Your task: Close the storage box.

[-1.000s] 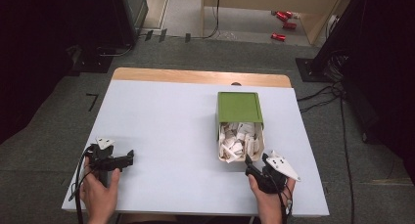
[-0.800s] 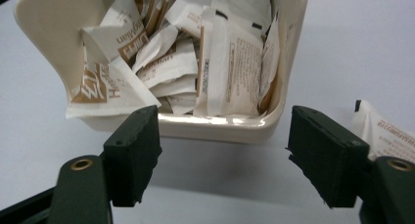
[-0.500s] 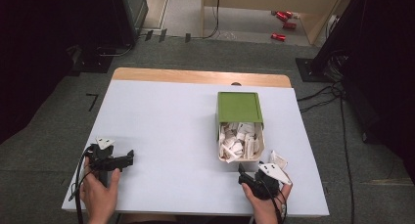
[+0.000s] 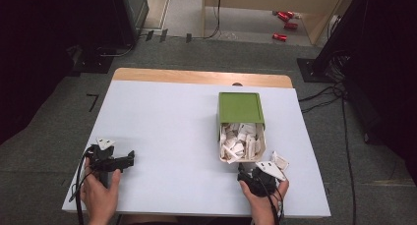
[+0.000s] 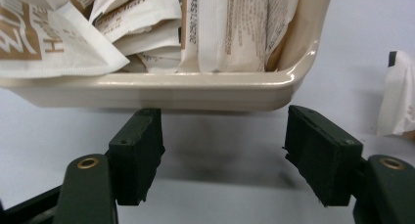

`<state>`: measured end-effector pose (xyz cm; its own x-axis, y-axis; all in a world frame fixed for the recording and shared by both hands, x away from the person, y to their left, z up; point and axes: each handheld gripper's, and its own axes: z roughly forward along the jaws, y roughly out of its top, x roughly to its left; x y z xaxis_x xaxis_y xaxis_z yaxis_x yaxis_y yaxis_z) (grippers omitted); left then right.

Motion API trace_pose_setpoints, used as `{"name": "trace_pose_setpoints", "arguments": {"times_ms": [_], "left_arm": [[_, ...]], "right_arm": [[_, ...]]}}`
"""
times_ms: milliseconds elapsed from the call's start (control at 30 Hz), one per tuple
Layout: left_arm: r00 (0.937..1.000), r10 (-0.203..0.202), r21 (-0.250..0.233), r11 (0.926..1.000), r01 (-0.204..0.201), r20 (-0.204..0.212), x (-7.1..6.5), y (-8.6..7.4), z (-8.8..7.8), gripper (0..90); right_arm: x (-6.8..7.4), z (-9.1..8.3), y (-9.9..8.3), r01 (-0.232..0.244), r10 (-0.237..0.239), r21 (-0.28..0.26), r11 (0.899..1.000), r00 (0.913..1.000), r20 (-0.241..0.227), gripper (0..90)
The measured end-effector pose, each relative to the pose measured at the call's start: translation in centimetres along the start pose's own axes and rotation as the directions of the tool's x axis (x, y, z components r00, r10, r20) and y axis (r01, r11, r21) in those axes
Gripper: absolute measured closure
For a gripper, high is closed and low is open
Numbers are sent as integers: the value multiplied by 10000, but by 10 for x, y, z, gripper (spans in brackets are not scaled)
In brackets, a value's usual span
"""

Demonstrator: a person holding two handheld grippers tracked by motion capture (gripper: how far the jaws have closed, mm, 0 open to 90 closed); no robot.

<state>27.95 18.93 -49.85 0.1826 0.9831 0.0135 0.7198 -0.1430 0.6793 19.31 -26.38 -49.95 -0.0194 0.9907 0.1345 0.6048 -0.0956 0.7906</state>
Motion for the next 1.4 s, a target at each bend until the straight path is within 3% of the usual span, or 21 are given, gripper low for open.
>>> {"name": "trace_pose_setpoints", "arguments": {"times_ms": [467, 933, 1400], "left_arm": [[10000, 0, -1, 10000, 0, -2, 0, 0, 0, 0], [10000, -3, -1, 10000, 3, -1, 0, 0, 0, 0], [10000, -1, 0, 10000, 1, 1, 0, 0, 0, 0]], "right_arm": [[0, -3, 6, -81, 80, -63, 9999, 9998, -169, 339], [5, 7, 17, 153, -153, 218, 9996, 9999, -2, 339], [6, 18, 28, 54, -62, 337, 9994, 9997, 248, 339]]}}
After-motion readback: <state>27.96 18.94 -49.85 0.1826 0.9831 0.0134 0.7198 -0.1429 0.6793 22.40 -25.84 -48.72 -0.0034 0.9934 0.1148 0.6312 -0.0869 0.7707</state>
